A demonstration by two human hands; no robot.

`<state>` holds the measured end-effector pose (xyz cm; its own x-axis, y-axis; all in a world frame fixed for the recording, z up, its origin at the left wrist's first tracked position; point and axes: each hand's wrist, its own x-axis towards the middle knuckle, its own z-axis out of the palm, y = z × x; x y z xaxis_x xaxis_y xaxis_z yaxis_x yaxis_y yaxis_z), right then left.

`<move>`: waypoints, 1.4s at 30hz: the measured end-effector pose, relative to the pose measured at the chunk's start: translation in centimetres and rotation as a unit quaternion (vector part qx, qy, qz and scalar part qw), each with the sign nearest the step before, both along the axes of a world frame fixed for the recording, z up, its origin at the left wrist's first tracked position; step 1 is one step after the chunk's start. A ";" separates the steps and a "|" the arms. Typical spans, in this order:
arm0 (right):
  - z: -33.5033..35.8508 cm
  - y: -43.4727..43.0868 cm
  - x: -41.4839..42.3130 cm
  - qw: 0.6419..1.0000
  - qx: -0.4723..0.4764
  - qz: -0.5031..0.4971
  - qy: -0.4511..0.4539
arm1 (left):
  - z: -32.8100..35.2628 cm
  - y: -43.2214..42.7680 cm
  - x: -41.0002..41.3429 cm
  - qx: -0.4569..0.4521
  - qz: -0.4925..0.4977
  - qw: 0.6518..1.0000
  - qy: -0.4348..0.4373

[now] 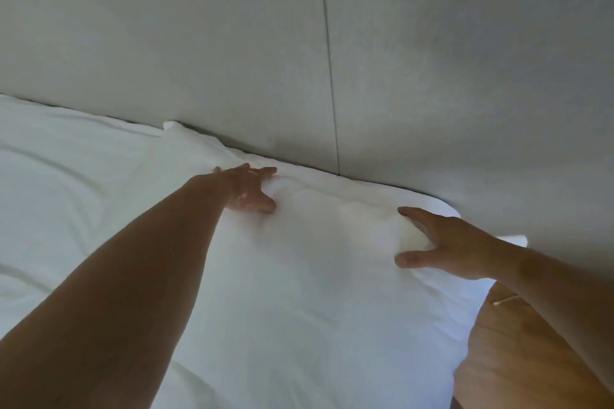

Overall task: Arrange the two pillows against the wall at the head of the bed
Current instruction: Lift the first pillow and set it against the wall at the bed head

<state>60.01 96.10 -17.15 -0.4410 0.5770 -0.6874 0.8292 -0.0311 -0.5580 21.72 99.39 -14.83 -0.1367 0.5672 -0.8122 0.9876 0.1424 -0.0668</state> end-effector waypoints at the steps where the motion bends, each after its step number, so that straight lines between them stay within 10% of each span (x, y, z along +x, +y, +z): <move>1: -0.1 -0.1 -0.2 1.000 0.011 -0.006 -0.004 | -0.4 -0.3 0.2 0.005 -0.004 1.000 0.006; 15: 3.9 -6.3 -1.1 0.992 0.090 -0.044 0.071 | 4.2 -8.1 -1.6 0.131 -0.096 0.986 -0.018; 25: 13.6 -4.9 -3.0 0.978 0.186 -0.009 0.092 | 15.0 -9.3 -5.2 0.231 0.030 0.966 -0.114; 42: 15.5 4.3 -5.0 0.908 0.418 -0.024 0.013 | 15.1 0.3 -5.3 0.380 0.002 0.924 0.029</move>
